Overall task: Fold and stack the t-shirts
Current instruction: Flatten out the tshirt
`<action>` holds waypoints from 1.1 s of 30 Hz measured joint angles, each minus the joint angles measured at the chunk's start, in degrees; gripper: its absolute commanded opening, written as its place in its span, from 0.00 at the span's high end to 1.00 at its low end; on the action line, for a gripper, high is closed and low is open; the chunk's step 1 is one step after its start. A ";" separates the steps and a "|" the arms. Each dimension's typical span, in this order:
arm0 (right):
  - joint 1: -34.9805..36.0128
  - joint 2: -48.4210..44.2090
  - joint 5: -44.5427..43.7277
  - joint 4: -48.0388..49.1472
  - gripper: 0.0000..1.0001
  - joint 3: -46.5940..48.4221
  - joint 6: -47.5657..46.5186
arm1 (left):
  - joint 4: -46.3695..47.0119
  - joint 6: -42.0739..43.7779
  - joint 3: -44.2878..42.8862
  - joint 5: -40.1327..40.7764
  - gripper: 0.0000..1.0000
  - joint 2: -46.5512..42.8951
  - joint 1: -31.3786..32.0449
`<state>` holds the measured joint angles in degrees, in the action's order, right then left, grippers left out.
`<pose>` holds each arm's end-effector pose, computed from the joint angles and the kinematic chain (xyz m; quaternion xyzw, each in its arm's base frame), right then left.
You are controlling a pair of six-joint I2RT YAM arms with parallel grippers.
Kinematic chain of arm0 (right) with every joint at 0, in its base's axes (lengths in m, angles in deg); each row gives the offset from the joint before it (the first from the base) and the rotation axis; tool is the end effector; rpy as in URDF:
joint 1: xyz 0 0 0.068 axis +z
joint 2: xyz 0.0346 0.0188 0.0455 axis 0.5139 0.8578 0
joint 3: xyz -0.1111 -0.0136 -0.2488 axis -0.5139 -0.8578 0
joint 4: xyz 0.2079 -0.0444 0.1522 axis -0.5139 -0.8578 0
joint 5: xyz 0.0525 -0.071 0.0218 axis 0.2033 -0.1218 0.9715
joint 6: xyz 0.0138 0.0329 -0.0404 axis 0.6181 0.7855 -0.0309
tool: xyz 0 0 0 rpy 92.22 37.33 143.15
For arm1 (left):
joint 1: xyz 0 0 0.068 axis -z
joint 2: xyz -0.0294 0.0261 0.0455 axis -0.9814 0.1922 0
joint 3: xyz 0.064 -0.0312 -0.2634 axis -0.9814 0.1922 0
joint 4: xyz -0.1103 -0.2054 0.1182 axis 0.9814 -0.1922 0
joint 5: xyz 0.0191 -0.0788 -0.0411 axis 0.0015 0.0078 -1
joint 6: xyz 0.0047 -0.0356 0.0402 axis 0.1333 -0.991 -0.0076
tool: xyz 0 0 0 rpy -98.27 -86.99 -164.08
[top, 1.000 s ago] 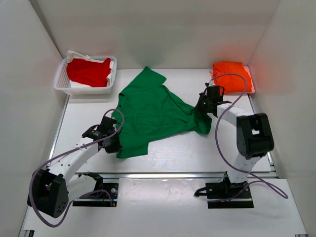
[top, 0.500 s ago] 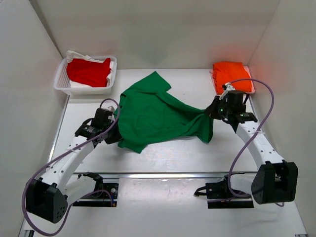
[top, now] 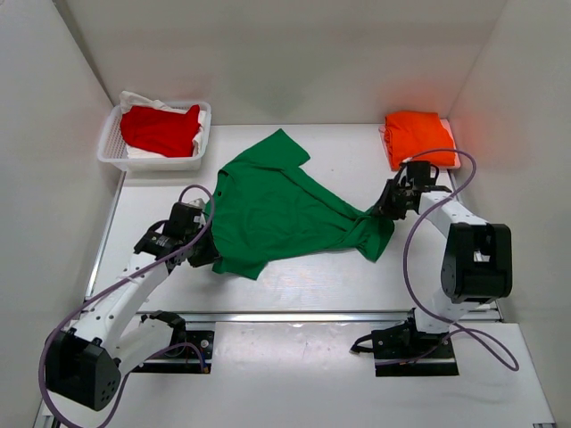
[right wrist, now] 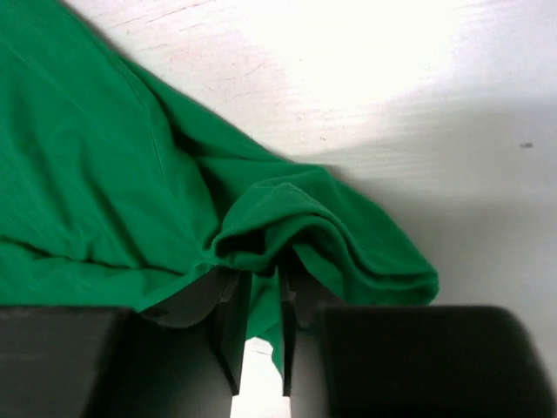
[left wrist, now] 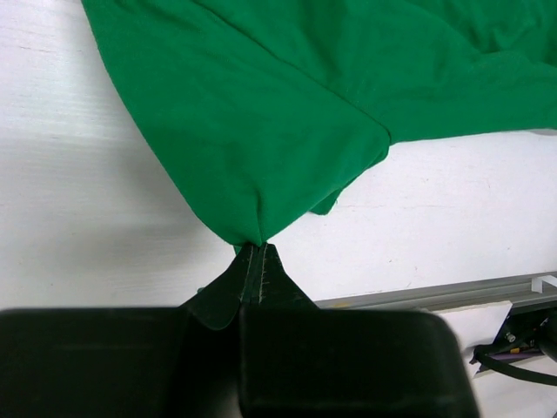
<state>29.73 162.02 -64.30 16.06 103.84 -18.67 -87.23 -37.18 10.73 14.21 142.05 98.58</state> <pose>0.3234 0.0044 0.1975 0.1310 0.9358 0.1976 0.2608 0.1686 -0.0633 0.2349 -0.1129 0.9576 -0.1531 0.2164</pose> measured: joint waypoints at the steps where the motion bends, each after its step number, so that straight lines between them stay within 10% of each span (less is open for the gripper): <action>1: 0.13 0.46 0.04 0.13 0.81 0.28 -0.02 | 0.09 -0.02 0.07 -0.02 1.00 0.00 0.00; 7: 1.53 0.83 0.37 1.97 0.63 -0.02 0.81 | 0.20 -0.13 0.79 -0.50 1.00 0.26 -0.02; 13: 3.74 -3.67 0.48 4.13 0.91 -5.14 1.86 | 0.52 -0.20 1.03 -0.70 1.00 0.28 -0.04; 21: 3.37 -8.17 0.44 4.94 1.00 -8.24 2.32 | 0.72 -0.48 1.77 -0.87 1.00 0.28 -0.04; 27: 2.49 -10.99 -0.13 5.55 0.69 -9.42 2.49 | 1.14 -0.74 1.88 -0.92 1.00 0.26 0.02; 33: 1.75 -10.75 -2.27 7.08 0.72 -10.10 3.30 | 1.73 -0.87 2.78 -0.94 1.00 0.22 0.00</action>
<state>31.48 151.27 -66.57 23.14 93.74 -15.37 -85.50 -38.06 13.51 13.27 142.27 98.58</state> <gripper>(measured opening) 0.281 0.022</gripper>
